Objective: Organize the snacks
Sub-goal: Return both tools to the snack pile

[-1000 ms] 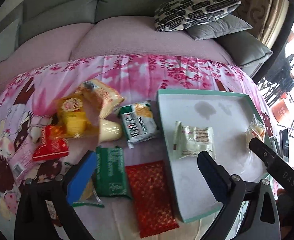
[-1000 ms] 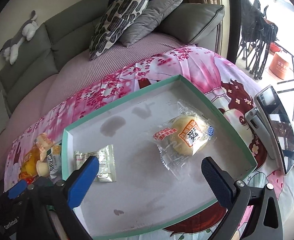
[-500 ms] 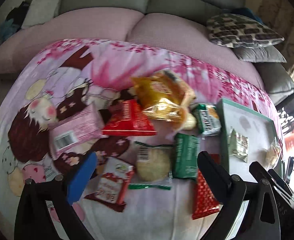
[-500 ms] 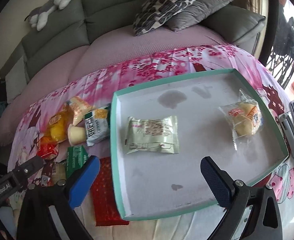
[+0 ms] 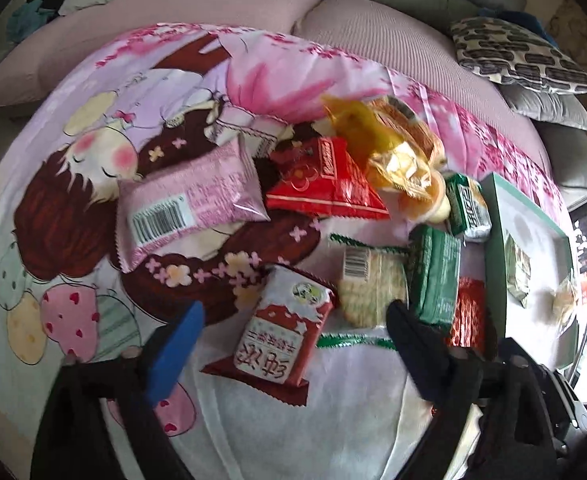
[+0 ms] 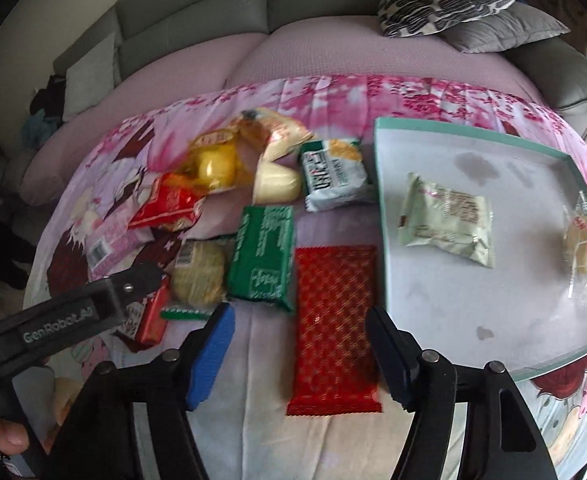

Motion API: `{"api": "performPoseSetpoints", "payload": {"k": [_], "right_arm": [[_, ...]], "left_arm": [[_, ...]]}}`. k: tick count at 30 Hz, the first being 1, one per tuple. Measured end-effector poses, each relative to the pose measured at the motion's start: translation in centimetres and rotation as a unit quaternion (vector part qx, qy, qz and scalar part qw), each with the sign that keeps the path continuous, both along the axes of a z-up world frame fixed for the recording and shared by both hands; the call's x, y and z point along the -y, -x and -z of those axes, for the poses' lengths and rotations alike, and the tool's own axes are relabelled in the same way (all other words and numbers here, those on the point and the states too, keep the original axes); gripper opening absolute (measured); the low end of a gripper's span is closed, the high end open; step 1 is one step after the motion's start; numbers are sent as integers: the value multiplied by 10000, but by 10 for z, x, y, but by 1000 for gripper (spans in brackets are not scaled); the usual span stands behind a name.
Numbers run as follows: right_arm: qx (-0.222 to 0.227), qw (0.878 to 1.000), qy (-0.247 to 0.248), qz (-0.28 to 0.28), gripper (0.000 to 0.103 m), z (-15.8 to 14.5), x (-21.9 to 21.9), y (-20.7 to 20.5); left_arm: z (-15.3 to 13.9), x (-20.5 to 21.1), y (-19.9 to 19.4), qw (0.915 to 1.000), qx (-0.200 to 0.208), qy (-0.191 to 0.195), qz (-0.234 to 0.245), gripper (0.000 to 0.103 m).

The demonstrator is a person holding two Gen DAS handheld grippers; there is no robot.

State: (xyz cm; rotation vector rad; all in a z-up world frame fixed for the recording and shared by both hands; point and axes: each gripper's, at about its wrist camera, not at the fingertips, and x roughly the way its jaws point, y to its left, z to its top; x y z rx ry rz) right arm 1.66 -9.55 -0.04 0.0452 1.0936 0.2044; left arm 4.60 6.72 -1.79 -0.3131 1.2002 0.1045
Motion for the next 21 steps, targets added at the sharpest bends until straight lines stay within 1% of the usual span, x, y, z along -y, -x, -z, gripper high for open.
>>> {"api": "performPoseSetpoints", "payload": {"k": [1, 2, 7, 9, 12, 21], "right_arm": [[-27, 10000, 22, -51, 64, 2, -4, 1], [-63, 9999, 31, -85, 62, 5, -7, 0], [-266, 9995, 115, -134, 60, 17, -9, -3], [-315, 9993, 144, -105, 60, 22, -8, -4], [-362, 9991, 207, -21, 59, 27, -5, -7], [-325, 9991, 254, 79, 58, 30, -1, -11]], "left_arm": [[1, 0, 0, 10000, -15, 21, 29, 81], [3, 1, 0, 10000, -41, 34, 56, 80], [11, 7, -4, 9997, -154, -7, 177, 60], [13, 8, -5, 9996, -176, -110, 186, 56], [15, 6, -7, 9997, -171, -48, 150, 56], [21, -16, -6, 9997, -226, 16, -56, 56]]}}
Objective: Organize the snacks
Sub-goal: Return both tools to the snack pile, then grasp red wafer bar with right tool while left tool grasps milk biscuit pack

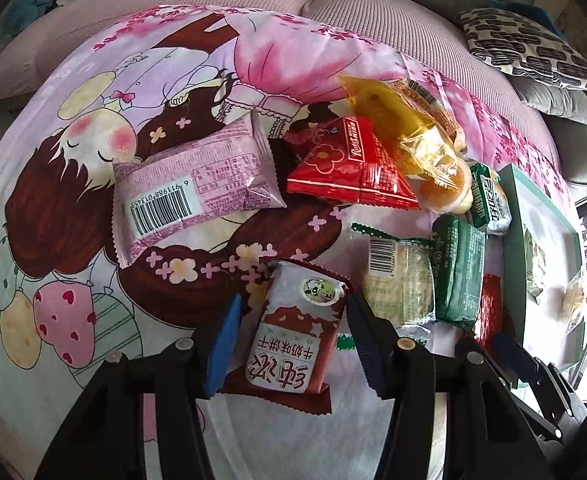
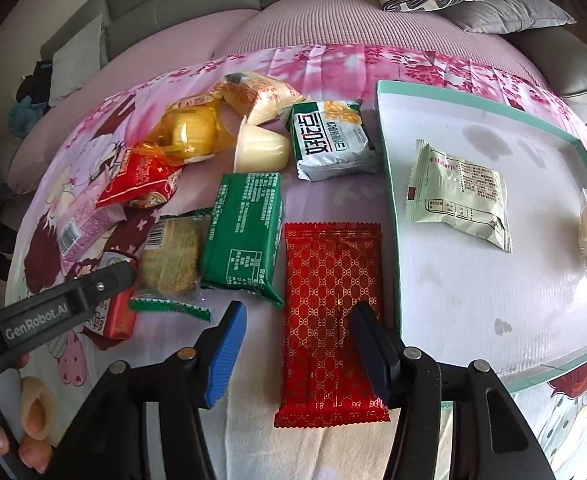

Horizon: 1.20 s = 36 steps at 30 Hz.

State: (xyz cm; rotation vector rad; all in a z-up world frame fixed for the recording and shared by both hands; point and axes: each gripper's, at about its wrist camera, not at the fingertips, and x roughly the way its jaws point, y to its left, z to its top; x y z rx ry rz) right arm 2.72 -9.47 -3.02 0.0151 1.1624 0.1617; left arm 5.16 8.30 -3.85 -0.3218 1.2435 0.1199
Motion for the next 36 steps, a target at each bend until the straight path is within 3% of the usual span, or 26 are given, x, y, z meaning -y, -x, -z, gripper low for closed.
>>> {"api": "performPoseSetpoints", "payload": {"k": [4, 16, 20, 26, 31, 35, 36], "right_arm": [[17, 10000, 82, -20, 58, 1, -4, -1], [-176, 9971, -731, -153, 60, 0, -2, -1], [18, 10000, -57, 18, 57, 0, -1, -2], [-24, 10000, -60, 11, 60, 4, -3, -4], [-193, 9974, -671, -183, 60, 3, -2, -2], [-44, 9998, -171, -57, 60, 0, -1, 0], [-24, 10000, -47, -36, 56, 1, 0, -1]], "left_arm": [[2, -11, 1, 10000, -9, -2, -98, 56], [2, -1, -1, 9999, -48, -119, 54, 56], [4, 2, -3, 9999, -76, -106, 53, 56], [5, 5, -5, 9999, -68, -36, 132, 54], [7, 9, -6, 9998, -88, -28, 192, 52], [8, 8, -7, 9998, -108, 3, 173, 52], [8, 8, -7, 9998, -107, -12, 181, 52]]}}
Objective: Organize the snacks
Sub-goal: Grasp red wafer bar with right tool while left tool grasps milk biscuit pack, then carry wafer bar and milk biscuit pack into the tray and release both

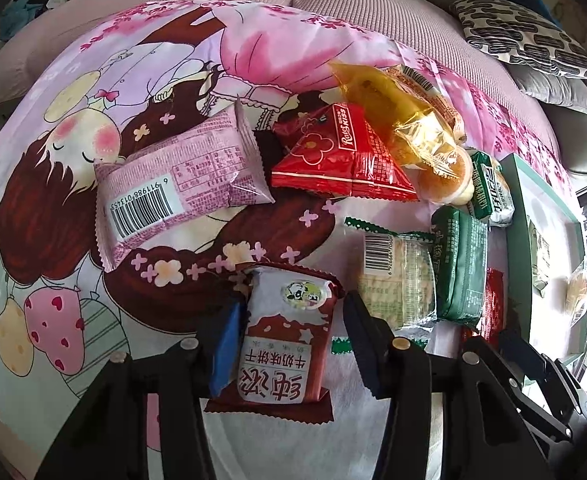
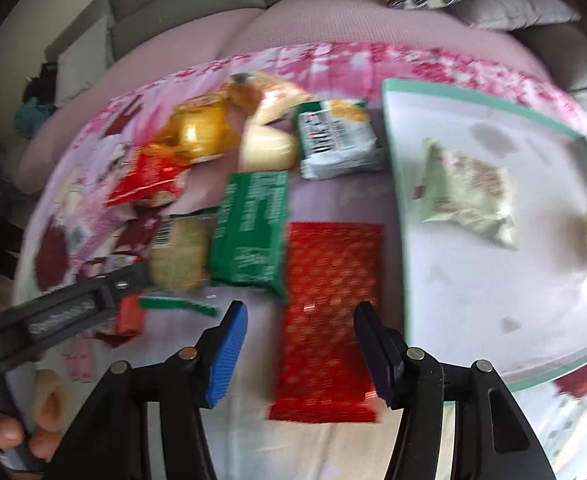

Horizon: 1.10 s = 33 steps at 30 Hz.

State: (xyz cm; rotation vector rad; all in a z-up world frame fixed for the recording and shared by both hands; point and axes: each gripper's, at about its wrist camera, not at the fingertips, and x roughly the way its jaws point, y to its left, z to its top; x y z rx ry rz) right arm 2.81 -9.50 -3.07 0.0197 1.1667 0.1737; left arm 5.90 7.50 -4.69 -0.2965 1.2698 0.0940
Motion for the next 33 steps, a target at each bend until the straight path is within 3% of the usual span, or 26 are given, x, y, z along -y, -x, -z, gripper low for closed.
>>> {"api": "performPoseSetpoints", "payload": {"k": [9, 13, 18, 20, 22, 24, 29, 33], "right_arm": [[-227, 9997, -95, 96, 59, 8, 13, -2], [-203, 9996, 141, -105, 68, 11, 1, -1], [-25, 9977, 618, -287, 68, 19, -14, 1], [44, 9975, 650, -275, 65, 19, -14, 1], [94, 9980, 603, -182, 53, 16, -9, 0], [107, 9985, 531, -99, 49, 14, -5, -2], [116, 9994, 311, 81, 48, 4, 11, -1], [381, 9990, 85, 224, 48, -18, 24, 3]], "left_arm": [[1, -1, 3, 10000, -14, 12, 28, 51], [3, 1, 4, 10000, -45, -47, 61, 50], [7, 5, 2, 9997, -61, -210, 72, 42], [6, 5, 3, 9999, -26, -159, 54, 42], [4, 5, 3, 9999, 35, -92, 37, 41], [0, 5, 3, 9999, 84, -111, 55, 41], [-12, 2, 4, 9996, 267, -76, -6, 41], [-34, 1, 7, 9983, 573, -140, -22, 41]]}}
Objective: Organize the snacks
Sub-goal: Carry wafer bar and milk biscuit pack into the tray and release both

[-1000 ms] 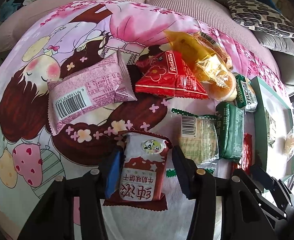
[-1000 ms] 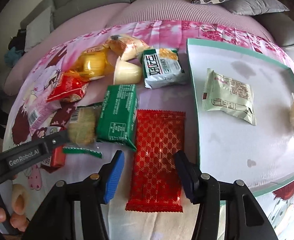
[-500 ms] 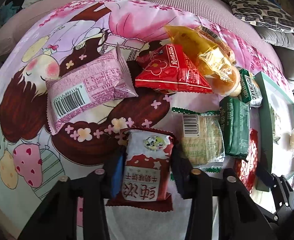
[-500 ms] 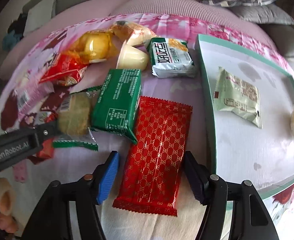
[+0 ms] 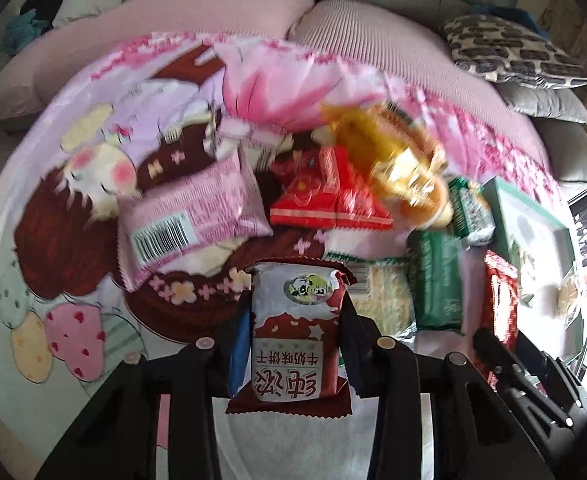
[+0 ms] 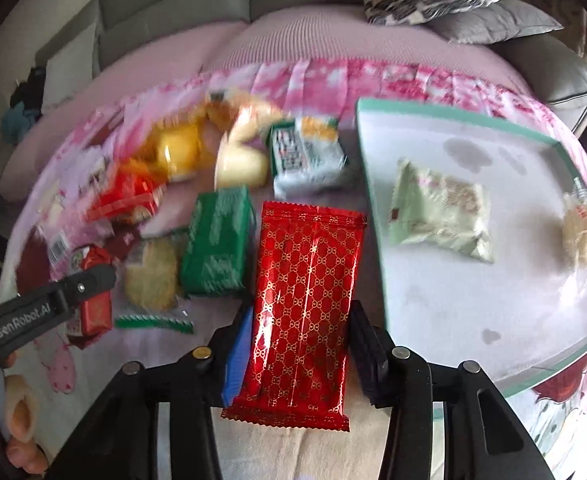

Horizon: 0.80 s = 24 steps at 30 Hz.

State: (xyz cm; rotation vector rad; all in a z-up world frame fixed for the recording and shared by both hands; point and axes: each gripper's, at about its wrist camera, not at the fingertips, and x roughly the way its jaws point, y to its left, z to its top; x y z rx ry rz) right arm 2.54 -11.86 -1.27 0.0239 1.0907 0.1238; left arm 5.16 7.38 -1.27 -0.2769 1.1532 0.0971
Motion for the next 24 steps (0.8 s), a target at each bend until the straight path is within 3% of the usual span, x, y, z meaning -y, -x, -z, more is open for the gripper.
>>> {"api": "performPoseSetpoints", "payload": {"k": [7, 12, 17, 24], "right_arm": [[441, 9987, -195, 149, 48, -30, 8, 0], [407, 9980, -266, 400, 48, -31, 28, -5], [582, 9915, -10, 1167, 48, -38, 80, -11], [565, 9724, -89, 2260, 48, -40, 162, -12]], "left_arm": [[-33, 16, 3, 9983, 546, 46, 178, 41], [-41, 62, -5, 9947, 666, 254, 736, 41], [-51, 119, -9, 9855, 848, 379, 1421, 41], [-58, 194, -7, 9678, 1037, 373, 2264, 41]]}}
